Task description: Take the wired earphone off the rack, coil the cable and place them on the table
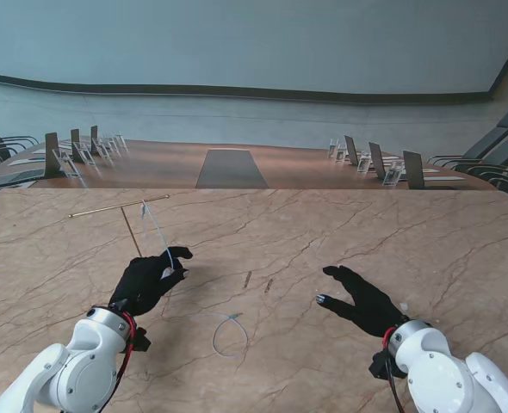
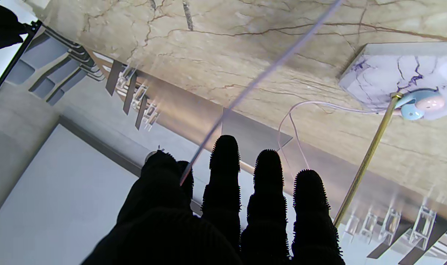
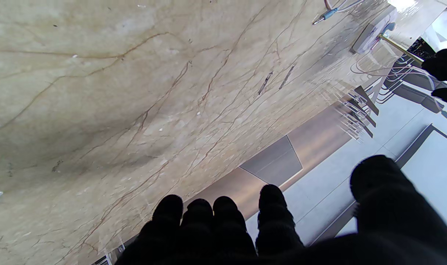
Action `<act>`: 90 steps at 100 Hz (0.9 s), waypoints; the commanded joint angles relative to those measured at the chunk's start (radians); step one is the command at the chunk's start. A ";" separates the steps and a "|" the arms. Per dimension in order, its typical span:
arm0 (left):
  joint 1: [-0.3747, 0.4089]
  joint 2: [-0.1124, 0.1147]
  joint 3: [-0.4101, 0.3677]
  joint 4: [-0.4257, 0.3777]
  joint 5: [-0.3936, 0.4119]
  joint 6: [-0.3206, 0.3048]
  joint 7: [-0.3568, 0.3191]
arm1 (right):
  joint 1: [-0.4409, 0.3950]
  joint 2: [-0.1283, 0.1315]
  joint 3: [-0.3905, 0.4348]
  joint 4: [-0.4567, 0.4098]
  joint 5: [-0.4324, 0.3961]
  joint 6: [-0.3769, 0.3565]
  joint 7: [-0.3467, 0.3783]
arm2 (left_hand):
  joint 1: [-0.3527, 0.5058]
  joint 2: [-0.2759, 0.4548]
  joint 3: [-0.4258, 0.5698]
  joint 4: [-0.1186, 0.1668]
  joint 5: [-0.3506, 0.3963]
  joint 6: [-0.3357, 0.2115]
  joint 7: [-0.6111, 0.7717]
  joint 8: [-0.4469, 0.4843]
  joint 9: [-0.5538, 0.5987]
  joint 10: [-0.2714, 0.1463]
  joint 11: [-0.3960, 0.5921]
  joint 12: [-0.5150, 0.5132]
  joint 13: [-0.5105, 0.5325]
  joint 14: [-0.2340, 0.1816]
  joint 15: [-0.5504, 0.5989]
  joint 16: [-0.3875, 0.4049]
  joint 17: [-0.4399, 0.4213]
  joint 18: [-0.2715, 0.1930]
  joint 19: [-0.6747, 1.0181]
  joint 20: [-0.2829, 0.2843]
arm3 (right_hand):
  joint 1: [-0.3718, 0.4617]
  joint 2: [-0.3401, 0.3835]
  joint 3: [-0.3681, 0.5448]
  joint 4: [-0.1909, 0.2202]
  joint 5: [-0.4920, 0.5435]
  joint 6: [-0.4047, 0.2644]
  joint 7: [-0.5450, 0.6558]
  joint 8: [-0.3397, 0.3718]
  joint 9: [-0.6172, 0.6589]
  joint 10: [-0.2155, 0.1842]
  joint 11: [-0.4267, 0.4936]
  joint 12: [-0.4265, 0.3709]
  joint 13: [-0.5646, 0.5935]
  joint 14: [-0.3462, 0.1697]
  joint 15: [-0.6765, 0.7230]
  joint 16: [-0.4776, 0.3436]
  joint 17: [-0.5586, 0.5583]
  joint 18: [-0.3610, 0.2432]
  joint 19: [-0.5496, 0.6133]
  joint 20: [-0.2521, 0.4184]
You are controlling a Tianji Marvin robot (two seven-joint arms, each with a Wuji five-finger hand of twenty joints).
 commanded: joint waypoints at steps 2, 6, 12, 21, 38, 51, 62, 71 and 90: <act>0.016 0.002 -0.001 -0.014 0.005 0.005 -0.004 | -0.005 -0.002 -0.005 -0.009 0.000 0.007 0.004 | 0.098 -0.030 0.076 0.043 -0.024 -0.075 0.048 0.044 0.026 -0.026 0.047 0.108 0.027 -0.001 0.034 0.026 -0.023 0.006 0.075 -0.040 | 0.020 0.041 -0.007 -0.008 0.005 -0.010 0.015 0.005 -0.022 -0.002 -0.018 0.005 -0.034 -0.025 -0.012 -0.007 -0.014 -0.029 0.000 0.012; 0.019 0.003 -0.002 -0.017 0.017 0.006 -0.006 | -0.004 -0.002 -0.006 -0.009 0.000 0.008 0.005 | 0.098 -0.035 0.114 0.047 -0.016 -0.096 0.057 0.063 0.037 -0.027 0.053 0.156 0.037 -0.003 0.045 0.032 -0.020 0.008 0.091 -0.043 | 0.021 0.042 -0.007 -0.008 0.005 -0.009 0.019 0.004 -0.021 -0.002 -0.017 0.005 -0.034 -0.024 -0.012 -0.007 -0.014 -0.029 0.000 0.012; 0.025 0.006 -0.005 -0.022 0.034 0.005 -0.010 | -0.003 -0.001 -0.008 -0.009 -0.002 0.010 0.008 | 0.098 -0.028 0.167 0.055 0.006 -0.133 0.078 0.094 0.040 -0.014 0.078 0.214 0.048 0.008 0.064 0.045 -0.016 0.012 0.110 -0.041 | 0.023 0.042 -0.008 -0.008 0.004 -0.009 0.024 0.003 -0.021 -0.001 -0.017 0.005 -0.034 -0.024 -0.012 -0.007 -0.014 -0.028 0.001 0.012; 0.034 0.009 -0.009 -0.030 0.053 0.002 -0.020 | 0.001 0.000 -0.012 -0.009 -0.004 0.012 0.012 | 0.098 -0.004 0.209 0.062 0.035 -0.173 0.103 0.146 0.028 -0.002 0.131 0.310 0.046 0.024 0.115 0.088 -0.018 0.009 0.127 -0.040 | 0.025 0.042 -0.009 -0.008 0.003 -0.009 0.032 0.000 -0.021 -0.001 -0.016 0.005 -0.034 -0.025 -0.011 -0.006 -0.014 -0.029 0.001 0.012; 0.051 0.012 -0.012 -0.035 0.080 -0.022 -0.019 | 0.013 0.003 -0.025 -0.010 -0.007 0.021 0.024 | 0.098 0.003 0.253 0.044 0.139 -0.204 0.214 0.270 0.026 0.014 0.219 0.424 0.051 0.047 0.223 0.196 -0.017 0.015 0.156 -0.019 | 0.031 0.042 -0.011 -0.007 0.000 -0.009 0.047 -0.007 -0.020 -0.002 -0.015 0.005 -0.034 -0.025 -0.012 -0.005 -0.014 -0.029 0.001 0.013; 0.064 0.016 -0.017 -0.042 0.089 -0.040 -0.035 | 0.026 0.005 -0.037 -0.011 -0.009 0.026 0.035 | 0.098 0.012 0.258 0.040 0.193 -0.135 0.334 0.373 0.032 0.020 0.246 0.421 0.058 0.052 0.259 0.238 -0.015 0.017 0.169 -0.010 | 0.033 0.043 -0.013 -0.007 -0.003 -0.008 0.058 -0.014 -0.020 -0.003 -0.015 0.005 -0.034 -0.025 -0.011 -0.005 -0.014 -0.030 0.002 0.013; 0.075 0.018 -0.019 -0.045 0.089 -0.050 -0.042 | 0.043 0.008 -0.050 -0.010 -0.012 0.029 0.045 | 0.098 0.015 0.261 0.037 0.199 -0.105 0.402 0.428 0.032 0.025 0.253 0.407 0.056 0.053 0.279 0.260 -0.018 0.015 0.177 -0.008 | 0.033 0.042 -0.015 -0.007 -0.004 -0.009 0.063 -0.019 -0.019 -0.002 -0.014 0.005 -0.034 -0.024 -0.011 -0.005 -0.014 -0.029 0.002 0.013; 0.084 0.017 -0.020 -0.043 0.091 -0.058 -0.028 | 0.063 0.011 -0.064 -0.006 -0.011 0.034 0.060 | 0.098 0.013 0.264 0.035 0.193 -0.095 0.417 0.453 0.034 0.030 0.271 0.398 0.050 0.063 0.321 0.301 -0.017 0.008 0.198 0.000 | 0.033 0.044 -0.016 -0.006 -0.008 -0.010 0.064 -0.025 -0.019 0.000 -0.014 0.004 -0.034 -0.022 -0.010 -0.003 -0.014 -0.029 0.003 0.014; 0.114 0.018 -0.032 -0.065 0.105 -0.069 -0.031 | 0.116 0.016 -0.107 0.011 -0.005 0.048 0.078 | 0.098 0.020 0.268 0.029 0.162 -0.079 0.427 0.493 0.013 0.025 0.290 0.472 -0.020 0.066 0.417 0.429 -0.021 -0.012 0.388 0.140 | 0.034 0.043 -0.017 -0.005 -0.008 -0.013 0.073 -0.037 -0.013 0.010 -0.005 0.008 -0.035 0.003 -0.003 0.014 -0.020 -0.004 0.018 0.029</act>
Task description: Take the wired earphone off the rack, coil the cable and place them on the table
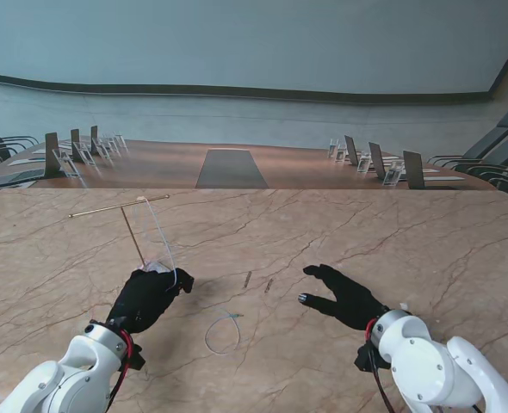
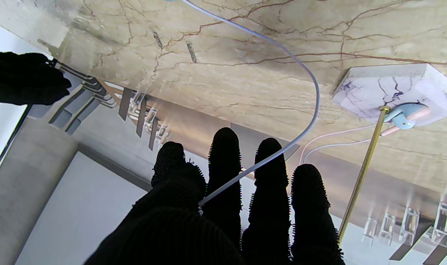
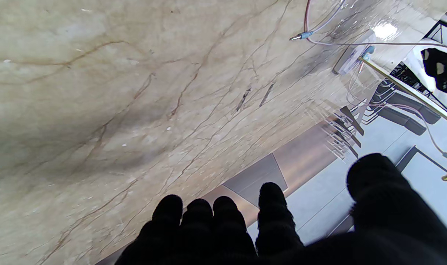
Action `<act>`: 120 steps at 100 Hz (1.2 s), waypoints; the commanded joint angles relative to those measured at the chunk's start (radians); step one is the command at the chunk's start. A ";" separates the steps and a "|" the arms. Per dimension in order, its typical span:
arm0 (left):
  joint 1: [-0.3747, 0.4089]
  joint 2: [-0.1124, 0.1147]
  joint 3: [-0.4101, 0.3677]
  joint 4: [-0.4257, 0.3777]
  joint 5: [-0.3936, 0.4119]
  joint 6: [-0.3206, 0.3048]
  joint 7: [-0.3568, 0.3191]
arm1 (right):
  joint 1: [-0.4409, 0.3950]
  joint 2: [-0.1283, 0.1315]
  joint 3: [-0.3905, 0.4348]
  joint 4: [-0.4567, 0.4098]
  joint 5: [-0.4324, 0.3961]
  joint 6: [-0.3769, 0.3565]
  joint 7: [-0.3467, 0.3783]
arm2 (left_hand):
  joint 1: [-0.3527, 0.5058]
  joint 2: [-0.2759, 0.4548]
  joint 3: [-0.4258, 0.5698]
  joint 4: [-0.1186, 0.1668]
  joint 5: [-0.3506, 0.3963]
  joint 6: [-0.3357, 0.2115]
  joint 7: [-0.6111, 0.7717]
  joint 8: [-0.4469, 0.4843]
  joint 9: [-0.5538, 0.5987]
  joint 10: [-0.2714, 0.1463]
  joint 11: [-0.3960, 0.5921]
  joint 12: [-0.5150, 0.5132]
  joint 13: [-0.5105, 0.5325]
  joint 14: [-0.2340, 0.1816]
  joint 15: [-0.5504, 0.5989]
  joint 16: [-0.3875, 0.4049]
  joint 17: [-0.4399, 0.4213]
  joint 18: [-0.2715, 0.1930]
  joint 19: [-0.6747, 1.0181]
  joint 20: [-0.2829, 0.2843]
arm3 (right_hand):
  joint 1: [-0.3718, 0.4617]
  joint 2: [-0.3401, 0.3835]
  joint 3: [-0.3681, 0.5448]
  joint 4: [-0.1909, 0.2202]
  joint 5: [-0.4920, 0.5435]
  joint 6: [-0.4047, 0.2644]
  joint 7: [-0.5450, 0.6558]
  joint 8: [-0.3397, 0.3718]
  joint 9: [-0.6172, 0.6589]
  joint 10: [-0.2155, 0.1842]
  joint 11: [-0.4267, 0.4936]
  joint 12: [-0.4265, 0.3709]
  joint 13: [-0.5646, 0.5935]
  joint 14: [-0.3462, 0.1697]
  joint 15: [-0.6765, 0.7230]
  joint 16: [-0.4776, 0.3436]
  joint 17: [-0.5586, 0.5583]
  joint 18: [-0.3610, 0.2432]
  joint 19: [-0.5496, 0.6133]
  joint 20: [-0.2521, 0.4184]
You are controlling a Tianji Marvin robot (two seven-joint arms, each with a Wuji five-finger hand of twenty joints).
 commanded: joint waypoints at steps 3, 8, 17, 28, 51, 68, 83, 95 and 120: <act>0.032 0.000 -0.011 -0.026 0.010 -0.007 -0.021 | 0.025 -0.002 -0.020 0.004 0.005 0.010 0.010 | 0.079 0.038 -0.002 0.000 -0.002 0.038 0.123 0.059 -0.018 0.019 0.041 0.023 -0.030 0.032 0.079 0.082 0.004 -0.025 0.194 0.153 | 0.009 0.043 -0.016 -0.005 -0.008 -0.012 0.016 -0.009 -0.013 0.010 -0.006 0.008 -0.035 -0.001 -0.003 0.017 -0.021 -0.007 0.020 0.031; 0.042 0.001 -0.017 -0.034 0.016 -0.015 -0.022 | 0.039 -0.001 -0.032 0.009 0.010 0.016 0.016 | 0.079 0.038 -0.002 -0.001 -0.001 0.037 0.123 0.063 -0.013 0.028 0.047 0.013 -0.028 0.047 0.131 0.127 0.022 -0.036 0.288 0.234 | 0.011 0.042 -0.015 -0.005 -0.008 -0.012 0.019 -0.011 -0.013 0.010 -0.005 0.007 -0.035 -0.002 -0.003 0.020 -0.022 -0.008 0.023 0.035; 0.059 0.004 -0.026 -0.049 0.029 -0.030 -0.031 | 0.059 0.002 -0.050 0.016 0.015 0.024 0.029 | 0.079 0.038 -0.003 -0.001 -0.004 0.038 0.123 0.067 -0.009 0.036 0.065 0.010 -0.018 0.061 0.195 0.180 0.068 -0.044 0.353 0.320 | 0.013 0.043 -0.015 -0.005 -0.010 -0.011 0.023 -0.014 -0.011 0.011 -0.003 0.007 -0.035 0.000 -0.002 0.025 -0.024 -0.010 0.028 0.040; 0.074 0.006 -0.027 -0.059 0.038 -0.044 -0.038 | 0.080 0.002 -0.066 0.030 0.021 0.014 0.029 | 0.079 0.036 -0.003 -0.001 -0.004 0.039 0.122 0.069 -0.010 0.039 0.068 0.007 -0.015 0.067 0.207 0.200 0.129 -0.095 0.410 0.437 | 0.016 0.036 -0.014 -0.004 -0.013 -0.009 0.058 -0.016 -0.004 0.018 0.018 0.013 -0.036 0.005 0.002 0.051 -0.034 -0.005 0.051 0.064; 0.097 0.006 -0.027 -0.064 0.050 -0.049 -0.026 | 0.125 0.004 -0.099 0.053 0.033 -0.003 0.039 | 0.079 0.038 -0.003 -0.002 -0.009 0.041 0.121 0.067 -0.019 0.041 0.072 0.005 -0.026 0.063 0.204 0.203 0.120 -0.105 0.392 0.478 | 0.020 0.029 -0.007 -0.002 -0.018 -0.007 0.092 -0.040 0.008 0.030 0.053 0.001 -0.034 0.023 0.006 0.085 -0.043 0.008 0.075 0.093; 0.123 0.004 -0.028 -0.062 0.064 -0.062 -0.001 | 0.174 0.002 -0.140 0.081 0.046 -0.021 0.028 | 0.079 0.034 0.000 -0.002 -0.006 0.043 0.124 0.065 -0.017 0.043 0.074 0.002 -0.023 0.062 0.200 0.199 0.120 -0.101 0.380 0.482 | 0.024 0.014 0.003 -0.002 -0.025 0.001 0.160 -0.082 0.015 0.065 0.152 0.025 -0.027 0.091 0.071 0.212 -0.053 0.079 0.164 0.172; 0.152 0.004 -0.032 -0.066 0.078 -0.066 0.011 | 0.228 -0.001 -0.187 0.110 0.070 -0.040 0.018 | 0.079 0.035 -0.002 -0.003 -0.007 0.042 0.124 0.062 -0.017 0.043 0.076 0.000 -0.024 0.062 0.198 0.197 0.116 -0.099 0.371 0.481 | 0.043 -0.007 0.014 -0.003 -0.037 0.015 0.295 -0.123 0.019 0.114 0.303 0.087 -0.004 0.163 0.245 0.262 -0.010 0.147 0.248 0.175; 0.166 0.005 -0.032 -0.066 0.084 -0.068 0.015 | 0.274 -0.004 -0.226 0.131 0.084 -0.059 0.012 | 0.079 0.034 -0.004 -0.003 -0.008 0.040 0.125 0.061 -0.018 0.042 0.074 -0.004 -0.025 0.058 0.196 0.195 0.110 -0.098 0.360 0.472 | 0.051 -0.018 0.018 -0.003 -0.045 0.029 0.421 -0.147 0.019 0.151 0.429 0.135 0.023 0.230 0.413 0.328 0.020 0.205 0.341 0.182; 0.174 0.007 -0.016 -0.050 0.092 -0.094 0.026 | 0.361 -0.005 -0.306 0.158 0.122 -0.078 0.026 | 0.079 0.025 -0.008 -0.011 -0.014 0.037 0.122 0.052 -0.031 0.034 0.062 0.022 -0.037 0.038 0.154 0.163 0.082 -0.090 0.316 0.421 | 0.046 -0.024 0.026 -0.001 -0.048 0.035 0.469 -0.157 0.017 0.176 0.519 0.166 0.034 0.243 0.541 0.389 0.025 0.234 0.449 0.200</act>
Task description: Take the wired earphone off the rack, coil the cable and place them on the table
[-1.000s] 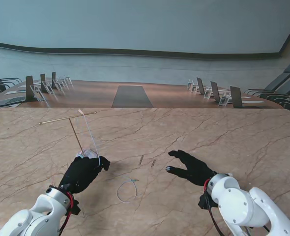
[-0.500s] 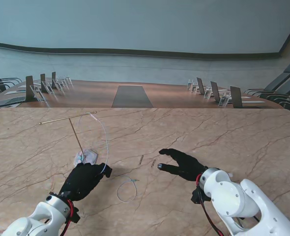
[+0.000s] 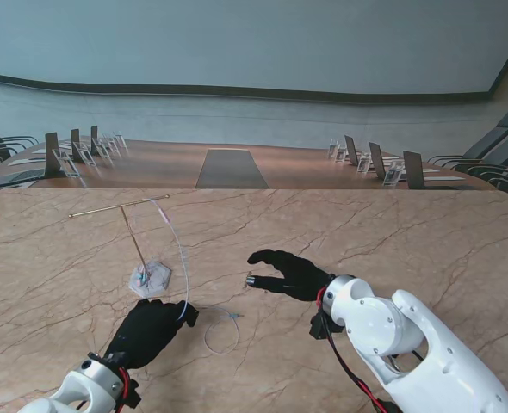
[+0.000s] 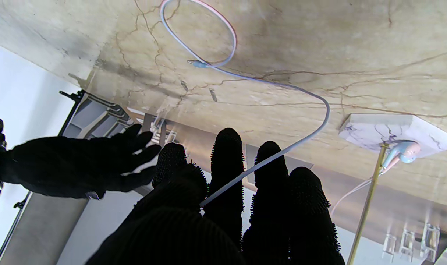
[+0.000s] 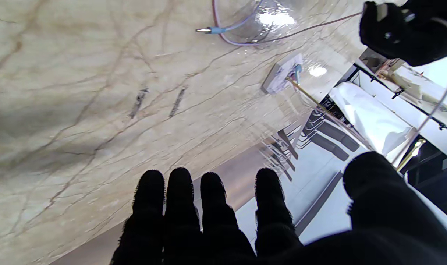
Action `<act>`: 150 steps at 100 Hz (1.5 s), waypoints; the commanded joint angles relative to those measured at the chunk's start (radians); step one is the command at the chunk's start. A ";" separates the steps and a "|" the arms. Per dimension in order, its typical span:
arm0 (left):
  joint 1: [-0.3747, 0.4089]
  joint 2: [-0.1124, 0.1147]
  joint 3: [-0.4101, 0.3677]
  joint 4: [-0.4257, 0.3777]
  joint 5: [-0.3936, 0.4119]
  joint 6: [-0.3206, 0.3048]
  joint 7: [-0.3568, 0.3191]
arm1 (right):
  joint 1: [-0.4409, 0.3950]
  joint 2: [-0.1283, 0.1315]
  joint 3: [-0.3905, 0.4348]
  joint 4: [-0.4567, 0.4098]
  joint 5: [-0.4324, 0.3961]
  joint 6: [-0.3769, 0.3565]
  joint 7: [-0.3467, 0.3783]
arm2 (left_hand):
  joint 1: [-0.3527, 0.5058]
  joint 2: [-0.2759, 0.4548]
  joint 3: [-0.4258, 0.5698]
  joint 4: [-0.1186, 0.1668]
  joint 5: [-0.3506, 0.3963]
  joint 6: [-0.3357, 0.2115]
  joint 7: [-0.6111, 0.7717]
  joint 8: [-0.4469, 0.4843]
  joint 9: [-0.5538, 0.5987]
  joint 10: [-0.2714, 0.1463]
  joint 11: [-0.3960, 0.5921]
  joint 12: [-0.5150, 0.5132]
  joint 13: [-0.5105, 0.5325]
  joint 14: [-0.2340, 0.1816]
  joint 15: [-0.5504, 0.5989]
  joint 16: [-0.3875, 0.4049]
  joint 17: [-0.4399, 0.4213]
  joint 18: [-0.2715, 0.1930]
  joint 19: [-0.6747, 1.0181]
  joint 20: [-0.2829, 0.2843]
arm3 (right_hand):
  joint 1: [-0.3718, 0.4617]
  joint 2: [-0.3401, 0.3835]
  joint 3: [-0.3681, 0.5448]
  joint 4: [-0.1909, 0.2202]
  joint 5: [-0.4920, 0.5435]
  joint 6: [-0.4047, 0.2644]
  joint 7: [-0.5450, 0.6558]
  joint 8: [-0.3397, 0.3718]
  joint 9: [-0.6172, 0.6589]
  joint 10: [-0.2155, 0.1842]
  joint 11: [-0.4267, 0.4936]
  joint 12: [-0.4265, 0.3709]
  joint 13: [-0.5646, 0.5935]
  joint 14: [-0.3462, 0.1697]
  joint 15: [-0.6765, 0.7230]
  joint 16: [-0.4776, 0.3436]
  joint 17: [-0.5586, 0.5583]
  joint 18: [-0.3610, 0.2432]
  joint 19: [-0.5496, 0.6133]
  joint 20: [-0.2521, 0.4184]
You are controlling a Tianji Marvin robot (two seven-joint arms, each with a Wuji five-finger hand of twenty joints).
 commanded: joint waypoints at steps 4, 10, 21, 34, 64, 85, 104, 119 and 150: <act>0.019 0.001 0.009 0.001 0.015 -0.003 -0.016 | 0.026 -0.013 -0.027 0.000 0.010 -0.010 0.005 | 0.069 0.023 -0.011 -0.019 -0.014 0.020 0.110 0.030 -0.029 0.003 0.014 0.025 -0.026 0.006 -0.007 -0.021 -0.023 -0.054 -0.013 -0.022 | 0.024 -0.021 0.014 -0.002 -0.026 0.008 0.023 -0.010 0.009 0.017 0.028 0.018 0.016 -0.001 0.032 0.018 -0.004 0.007 0.047 0.022; 0.019 0.001 0.014 0.001 0.012 -0.005 -0.017 | 0.043 -0.014 -0.047 0.007 0.022 -0.004 0.006 | 0.069 0.020 -0.007 -0.020 -0.010 0.023 0.111 0.026 -0.024 0.005 0.011 0.034 -0.023 0.008 -0.007 -0.024 -0.021 -0.049 -0.012 -0.031 | 0.023 -0.019 0.015 -0.001 -0.027 0.009 0.023 -0.011 0.009 0.019 0.032 0.020 0.009 -0.005 0.032 0.018 -0.011 0.004 0.051 0.020; 0.020 0.003 0.023 0.001 0.012 -0.003 -0.023 | 0.070 -0.022 -0.082 0.023 0.057 0.012 -0.011 | 0.069 0.015 -0.010 -0.022 -0.014 0.022 0.112 0.024 -0.021 0.004 0.010 0.042 -0.021 0.007 -0.007 -0.026 -0.024 -0.049 -0.012 -0.040 | 0.022 -0.021 0.015 -0.001 -0.028 0.009 0.023 -0.011 0.007 0.019 0.034 0.020 0.006 -0.005 0.031 0.016 -0.019 0.004 0.058 0.017; 0.025 0.004 0.029 0.000 0.001 0.005 -0.033 | 0.109 -0.034 -0.125 0.051 0.097 0.020 -0.034 | 0.069 0.007 -0.018 -0.028 -0.015 0.016 0.112 0.018 -0.025 0.004 0.010 0.063 -0.026 0.003 -0.007 -0.027 -0.032 -0.049 -0.015 -0.051 | 0.013 -0.021 0.016 -0.002 -0.031 0.009 -0.002 -0.018 0.007 0.016 0.017 0.010 -0.001 -0.012 0.023 0.012 -0.027 0.002 0.065 0.007; 0.037 0.004 0.033 -0.005 0.001 0.017 -0.038 | 0.199 -0.066 -0.212 0.122 0.173 0.004 -0.094 | 0.069 0.005 -0.016 -0.030 -0.018 0.020 0.115 0.012 -0.024 0.004 0.000 0.085 -0.028 0.001 -0.006 -0.029 -0.040 -0.046 -0.018 -0.071 | -0.024 -0.033 0.021 -0.006 -0.036 0.023 -0.063 -0.022 0.009 0.016 0.012 0.008 0.000 -0.014 0.023 0.012 -0.031 0.007 0.068 -0.006; 0.045 0.003 0.027 -0.008 0.001 0.012 -0.034 | 0.270 -0.090 -0.283 0.172 0.227 0.012 -0.116 | 0.069 0.001 -0.022 -0.034 -0.018 0.015 0.115 0.009 -0.023 0.006 -0.002 0.092 -0.028 -0.001 -0.006 -0.029 -0.046 -0.043 -0.022 -0.080 | -0.037 -0.043 0.033 -0.008 -0.036 0.031 -0.078 -0.010 0.009 0.020 0.031 0.017 0.003 -0.012 0.034 0.019 -0.028 0.011 0.072 -0.008; 0.046 0.006 0.030 -0.010 0.001 -0.001 -0.042 | 0.318 -0.107 -0.333 0.207 0.262 0.021 -0.125 | 0.069 0.003 -0.022 -0.035 -0.018 0.014 0.116 0.009 -0.023 0.002 -0.005 0.094 -0.028 -0.001 -0.008 -0.031 -0.052 -0.038 -0.028 -0.090 | -0.042 -0.051 0.042 -0.010 -0.036 0.030 -0.092 -0.002 0.007 0.019 0.035 0.018 0.001 -0.012 0.037 0.021 -0.028 0.011 0.074 -0.009; 0.043 0.008 0.038 -0.010 0.000 0.002 -0.055 | 0.341 -0.115 -0.356 0.220 0.280 0.025 -0.125 | 0.069 0.002 -0.020 -0.035 -0.017 0.015 0.117 0.009 -0.022 0.004 -0.006 0.095 -0.028 -0.001 -0.008 -0.031 -0.054 -0.033 -0.032 -0.099 | -0.058 -0.046 0.042 -0.013 -0.038 0.034 -0.105 0.003 0.006 0.018 0.034 0.017 -0.002 -0.014 0.037 0.021 -0.033 0.012 0.073 -0.010; 0.034 0.015 0.057 -0.018 -0.004 0.006 -0.099 | 0.390 -0.130 -0.401 0.248 0.315 0.035 -0.116 | 0.069 0.003 -0.024 -0.035 -0.015 0.012 0.113 0.008 -0.022 0.003 -0.009 0.093 -0.028 -0.003 -0.012 -0.034 -0.058 -0.030 -0.038 -0.118 | -0.135 -0.062 0.081 -0.035 -0.031 0.075 -0.215 0.014 0.006 0.033 0.008 0.005 -0.009 -0.011 0.028 0.020 -0.039 0.015 0.059 -0.010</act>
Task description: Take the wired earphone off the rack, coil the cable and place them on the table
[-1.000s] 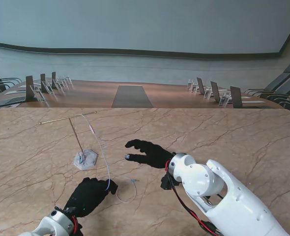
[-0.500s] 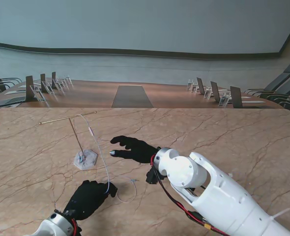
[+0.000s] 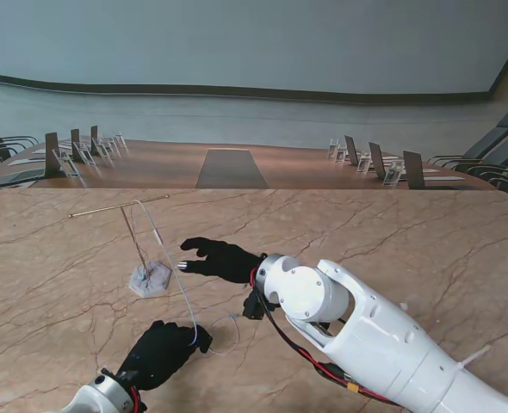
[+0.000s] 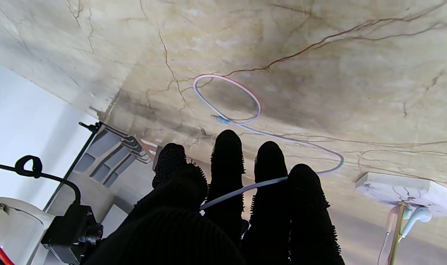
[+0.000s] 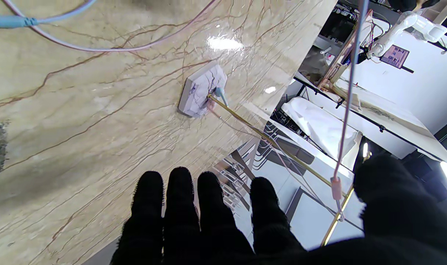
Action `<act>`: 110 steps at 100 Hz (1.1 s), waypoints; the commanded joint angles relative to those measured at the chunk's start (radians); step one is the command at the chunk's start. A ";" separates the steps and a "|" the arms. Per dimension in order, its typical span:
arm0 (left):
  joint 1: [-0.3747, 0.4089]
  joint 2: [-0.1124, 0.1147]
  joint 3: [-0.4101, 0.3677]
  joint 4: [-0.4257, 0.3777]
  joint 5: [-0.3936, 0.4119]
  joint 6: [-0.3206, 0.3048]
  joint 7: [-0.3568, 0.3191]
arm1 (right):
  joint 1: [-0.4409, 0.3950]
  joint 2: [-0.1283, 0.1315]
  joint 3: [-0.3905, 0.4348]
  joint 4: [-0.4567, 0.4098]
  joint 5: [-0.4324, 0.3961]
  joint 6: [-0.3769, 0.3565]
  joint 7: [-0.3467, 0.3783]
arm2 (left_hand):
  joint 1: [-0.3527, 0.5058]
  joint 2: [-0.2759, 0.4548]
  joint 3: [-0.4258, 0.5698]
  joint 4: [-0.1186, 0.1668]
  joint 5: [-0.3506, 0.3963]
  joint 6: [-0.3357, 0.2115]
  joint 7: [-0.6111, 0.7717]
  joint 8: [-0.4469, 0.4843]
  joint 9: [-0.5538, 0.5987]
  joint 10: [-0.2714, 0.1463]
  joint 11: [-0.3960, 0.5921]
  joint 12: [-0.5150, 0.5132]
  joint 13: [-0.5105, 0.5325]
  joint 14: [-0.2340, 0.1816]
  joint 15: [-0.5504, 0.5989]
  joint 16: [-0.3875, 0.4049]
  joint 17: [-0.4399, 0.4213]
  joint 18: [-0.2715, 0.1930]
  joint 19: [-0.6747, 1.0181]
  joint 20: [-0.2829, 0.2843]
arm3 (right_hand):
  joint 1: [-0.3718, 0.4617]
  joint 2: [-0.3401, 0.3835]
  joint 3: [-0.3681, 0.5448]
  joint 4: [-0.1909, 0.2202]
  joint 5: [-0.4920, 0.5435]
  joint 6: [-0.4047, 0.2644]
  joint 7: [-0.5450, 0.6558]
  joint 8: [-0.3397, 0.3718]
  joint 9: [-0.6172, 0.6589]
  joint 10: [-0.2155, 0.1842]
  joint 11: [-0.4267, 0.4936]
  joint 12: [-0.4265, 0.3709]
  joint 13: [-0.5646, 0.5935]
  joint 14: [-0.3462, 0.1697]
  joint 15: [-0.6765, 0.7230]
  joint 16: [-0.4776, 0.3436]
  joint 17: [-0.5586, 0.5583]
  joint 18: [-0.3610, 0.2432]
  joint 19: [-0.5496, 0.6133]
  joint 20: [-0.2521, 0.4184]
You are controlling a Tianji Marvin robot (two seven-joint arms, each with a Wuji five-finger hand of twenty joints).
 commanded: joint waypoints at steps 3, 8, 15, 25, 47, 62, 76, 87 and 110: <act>0.004 0.002 0.012 -0.010 -0.003 0.003 -0.018 | 0.016 -0.019 -0.014 0.015 0.014 -0.003 0.000 | 0.069 0.003 -0.024 -0.035 -0.007 0.013 0.104 0.007 -0.014 0.004 -0.008 0.018 -0.017 0.000 0.001 -0.010 -0.020 -0.029 -0.006 -0.008 | -0.038 -0.033 0.013 -0.035 -0.022 0.001 -0.030 0.007 0.006 -0.002 -0.014 0.003 -0.008 -0.011 0.008 0.008 -0.013 0.003 0.015 -0.009; 0.002 0.003 0.017 -0.010 -0.001 0.007 -0.024 | 0.025 -0.025 -0.024 0.028 0.021 -0.007 -0.006 | 0.069 0.001 -0.024 -0.035 -0.006 0.013 0.104 0.007 -0.013 0.004 -0.008 0.018 -0.016 0.000 0.001 -0.010 -0.019 -0.029 -0.006 -0.009 | -0.033 -0.037 0.015 -0.035 -0.021 -0.001 -0.034 0.010 0.007 -0.003 -0.014 0.003 -0.005 -0.011 0.008 0.008 -0.012 0.004 0.015 -0.008; 0.001 0.004 0.022 -0.011 -0.001 0.013 -0.031 | 0.040 -0.032 -0.038 0.044 0.032 -0.007 -0.008 | 0.069 0.002 -0.024 -0.035 -0.007 0.014 0.104 0.008 -0.015 0.004 -0.008 0.019 -0.017 -0.002 0.001 -0.010 -0.021 -0.030 -0.006 -0.012 | -0.024 -0.040 0.018 -0.034 -0.021 -0.016 -0.039 0.015 0.006 -0.006 -0.014 0.003 -0.006 -0.014 0.008 0.008 -0.012 0.004 0.014 -0.007; -0.001 0.005 0.027 -0.012 -0.002 0.018 -0.035 | 0.060 -0.042 -0.056 0.066 0.048 -0.013 -0.011 | 0.069 0.003 -0.024 -0.035 -0.006 0.014 0.104 0.009 -0.014 0.004 -0.008 0.018 -0.017 -0.001 0.001 -0.010 -0.021 -0.029 -0.006 -0.015 | -0.015 -0.043 0.017 -0.034 -0.019 -0.030 -0.043 0.025 0.007 -0.009 -0.013 0.004 -0.005 -0.014 0.007 0.008 -0.011 0.005 0.013 -0.006; -0.013 0.008 0.035 -0.009 -0.004 0.019 -0.053 | 0.083 -0.055 -0.076 0.082 0.056 -0.044 -0.025 | 0.069 0.003 -0.024 -0.035 -0.007 0.013 0.103 0.009 -0.014 0.002 -0.007 0.018 -0.017 -0.003 0.001 -0.011 -0.022 -0.029 -0.005 -0.021 | -0.003 -0.034 0.007 -0.031 -0.019 -0.041 -0.066 0.057 0.009 -0.023 -0.044 -0.009 -0.017 -0.037 -0.036 -0.011 -0.026 0.000 -0.013 -0.006; -0.017 0.010 0.041 -0.010 -0.003 0.020 -0.064 | 0.105 -0.063 -0.091 0.093 0.062 -0.054 -0.024 | 0.069 0.001 -0.026 -0.035 -0.007 0.013 0.102 0.008 -0.014 0.002 -0.007 0.019 -0.017 -0.004 0.000 -0.011 -0.024 -0.029 -0.008 -0.026 | 0.022 -0.039 0.009 -0.027 -0.016 -0.043 -0.077 0.065 0.010 -0.026 -0.047 -0.009 -0.016 -0.040 -0.043 -0.013 -0.021 0.000 -0.022 -0.004; -0.017 0.010 0.044 -0.013 -0.004 0.024 -0.071 | 0.128 -0.068 -0.108 0.106 0.068 -0.065 -0.016 | 0.069 -0.002 -0.027 -0.036 -0.007 0.013 0.100 0.006 -0.016 0.001 -0.008 0.021 -0.018 -0.006 -0.002 -0.012 -0.028 -0.028 -0.014 -0.033 | 0.046 -0.042 0.008 -0.025 -0.015 -0.046 -0.083 0.073 0.010 -0.030 -0.041 -0.006 -0.012 -0.042 -0.041 -0.012 -0.017 0.000 -0.027 -0.001; -0.020 0.011 0.046 -0.013 -0.004 0.026 -0.078 | 0.136 -0.077 -0.113 0.115 0.080 -0.074 -0.024 | 0.069 -0.002 -0.027 -0.037 -0.005 0.014 0.099 0.004 -0.014 0.001 -0.008 0.023 -0.016 -0.005 -0.001 -0.012 -0.027 -0.026 -0.014 -0.038 | 0.077 -0.041 -0.012 -0.023 -0.011 -0.046 -0.059 0.108 0.010 -0.029 -0.017 0.006 -0.004 -0.040 -0.035 -0.009 -0.009 0.001 -0.032 0.009; -0.033 0.014 0.056 -0.012 -0.007 0.032 -0.098 | 0.145 -0.090 -0.113 0.133 0.089 -0.087 -0.048 | 0.069 -0.003 -0.026 -0.037 -0.005 0.015 0.098 0.003 -0.015 0.002 -0.011 0.023 -0.018 -0.004 -0.003 -0.014 -0.031 -0.023 -0.017 -0.047 | 0.193 -0.010 -0.074 -0.018 -0.010 -0.110 0.136 0.147 0.006 -0.031 0.079 0.040 0.027 -0.039 -0.009 -0.006 0.009 0.007 -0.031 0.025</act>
